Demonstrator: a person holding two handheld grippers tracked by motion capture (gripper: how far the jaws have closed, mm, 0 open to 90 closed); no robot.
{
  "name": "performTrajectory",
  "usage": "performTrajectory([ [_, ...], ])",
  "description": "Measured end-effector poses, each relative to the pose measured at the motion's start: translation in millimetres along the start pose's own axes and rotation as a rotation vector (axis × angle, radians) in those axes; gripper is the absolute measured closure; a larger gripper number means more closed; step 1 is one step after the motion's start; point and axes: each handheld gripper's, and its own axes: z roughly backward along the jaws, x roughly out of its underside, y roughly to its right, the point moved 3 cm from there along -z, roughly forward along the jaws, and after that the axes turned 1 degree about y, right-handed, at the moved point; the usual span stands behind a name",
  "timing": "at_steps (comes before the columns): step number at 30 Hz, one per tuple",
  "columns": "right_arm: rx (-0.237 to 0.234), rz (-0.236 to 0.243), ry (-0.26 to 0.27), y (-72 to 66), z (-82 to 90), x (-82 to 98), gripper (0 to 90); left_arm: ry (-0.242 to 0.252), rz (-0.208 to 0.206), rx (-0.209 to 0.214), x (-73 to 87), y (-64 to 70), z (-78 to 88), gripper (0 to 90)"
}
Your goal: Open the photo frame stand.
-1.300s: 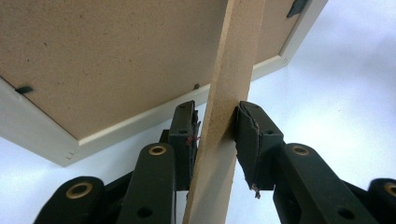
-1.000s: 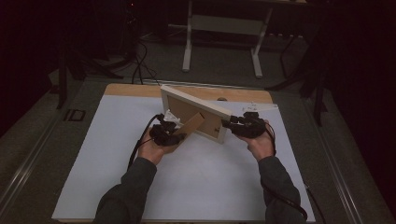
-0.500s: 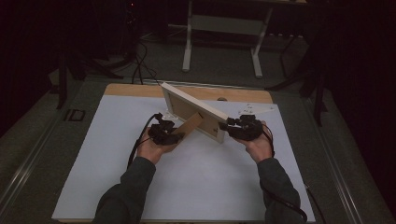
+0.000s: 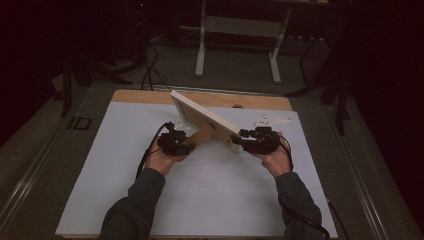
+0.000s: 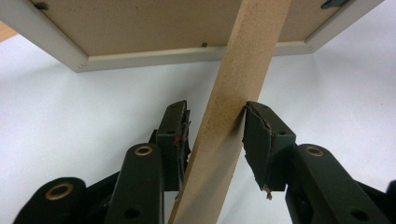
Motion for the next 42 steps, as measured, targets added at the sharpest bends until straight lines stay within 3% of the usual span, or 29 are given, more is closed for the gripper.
performTrajectory([
  [18,-0.075,0.017,0.0,-8.4,-1.3,5.4,54.4,0.0,0.018,0.032,14.7,0.6,-0.6,62.0],
  [42,-0.076,-0.012,0.015,-0.6,10.6,16.1,48.1,0.032,0.006,0.08,16.7,2.0,7.4,55.1],
])
